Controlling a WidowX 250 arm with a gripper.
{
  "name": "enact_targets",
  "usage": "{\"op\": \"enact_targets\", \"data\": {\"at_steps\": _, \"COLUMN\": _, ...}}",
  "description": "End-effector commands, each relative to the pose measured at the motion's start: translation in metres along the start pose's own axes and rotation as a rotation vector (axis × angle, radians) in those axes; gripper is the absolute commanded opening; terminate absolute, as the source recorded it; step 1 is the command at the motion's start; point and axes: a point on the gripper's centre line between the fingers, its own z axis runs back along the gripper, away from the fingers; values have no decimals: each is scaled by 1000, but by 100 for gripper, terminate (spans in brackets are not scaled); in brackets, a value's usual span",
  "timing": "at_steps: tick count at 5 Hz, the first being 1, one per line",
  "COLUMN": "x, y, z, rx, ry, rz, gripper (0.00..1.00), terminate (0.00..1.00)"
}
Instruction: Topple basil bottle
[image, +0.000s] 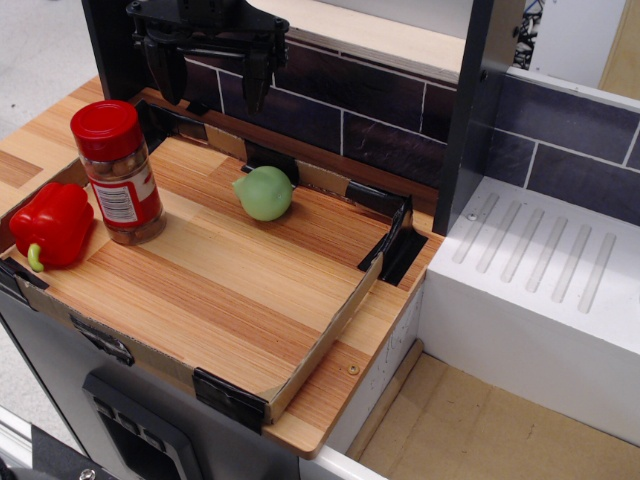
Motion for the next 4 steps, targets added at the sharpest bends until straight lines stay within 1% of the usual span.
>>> {"op": "enact_targets", "data": {"at_steps": 1, "x": 0, "y": 0, "z": 0, "rx": 0, "ry": 0, "rz": 0, "gripper": 100, "terminate": 0}}
{"op": "enact_targets", "data": {"at_steps": 2, "x": 8, "y": 15, "z": -2, "rx": 14, "ry": -26, "rz": -129, "gripper": 100, "terminate": 0}}
{"op": "enact_targets", "data": {"at_steps": 3, "x": 18, "y": 28, "z": 4, "rx": 2, "ry": -28, "rz": -186, "gripper": 100, "terminate": 0}}
{"op": "enact_targets", "data": {"at_steps": 4, "x": 21, "y": 43, "z": 9, "rx": -7, "ry": -14, "rz": -254, "gripper": 100, "terminate": 0}}
